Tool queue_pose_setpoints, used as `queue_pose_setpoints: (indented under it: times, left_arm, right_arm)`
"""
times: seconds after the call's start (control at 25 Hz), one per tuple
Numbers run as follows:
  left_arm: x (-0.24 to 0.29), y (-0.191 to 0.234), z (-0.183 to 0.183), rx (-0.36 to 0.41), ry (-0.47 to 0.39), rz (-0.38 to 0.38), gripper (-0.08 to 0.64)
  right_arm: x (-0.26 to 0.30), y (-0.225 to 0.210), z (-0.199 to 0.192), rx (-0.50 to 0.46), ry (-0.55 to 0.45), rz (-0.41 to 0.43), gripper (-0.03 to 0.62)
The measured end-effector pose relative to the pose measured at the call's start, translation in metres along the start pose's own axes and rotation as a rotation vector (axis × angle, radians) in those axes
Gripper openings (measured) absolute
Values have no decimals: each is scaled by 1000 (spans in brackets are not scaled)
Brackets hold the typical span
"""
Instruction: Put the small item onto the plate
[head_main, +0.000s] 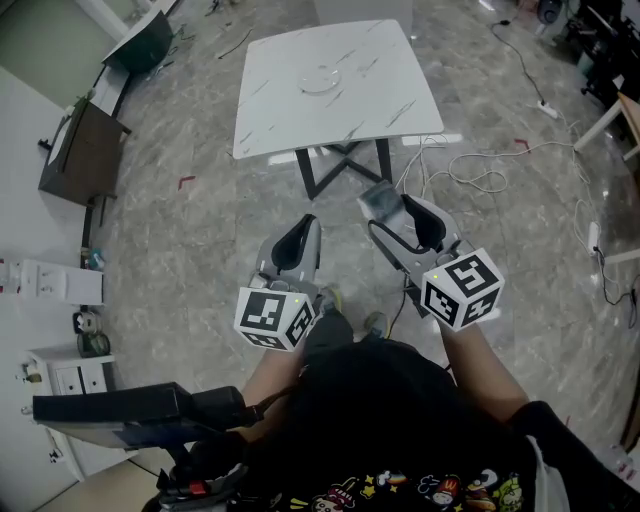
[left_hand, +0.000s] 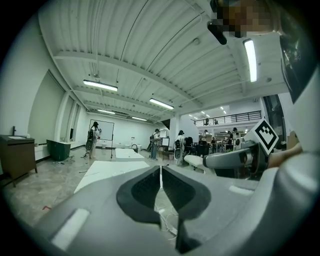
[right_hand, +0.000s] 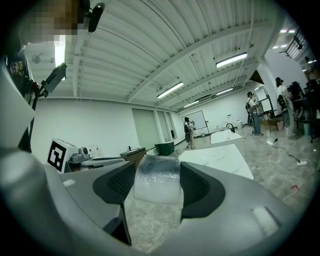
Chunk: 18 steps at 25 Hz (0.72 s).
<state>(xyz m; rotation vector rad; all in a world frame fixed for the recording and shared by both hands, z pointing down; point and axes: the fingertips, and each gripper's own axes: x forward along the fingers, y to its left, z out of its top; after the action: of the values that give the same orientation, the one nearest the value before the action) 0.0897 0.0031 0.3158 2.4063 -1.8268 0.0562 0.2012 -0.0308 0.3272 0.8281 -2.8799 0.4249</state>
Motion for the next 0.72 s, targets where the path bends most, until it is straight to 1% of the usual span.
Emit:
queue_pose_setpoints:
  times: [0.28,0.52,0.72]
  left_arm:
    - [6,2,-4,-1,7,11,8]
    - [32,25,-9,-15,8,-11,8]
    - [43,28,-7,-25,8,-18,8]
  right_arm:
    - [2,-8,-3,-2,6,4,310]
    - [29,-24,-6,0,27,-14,310]
    - [34,-28,-1,-5,33,-15,310]
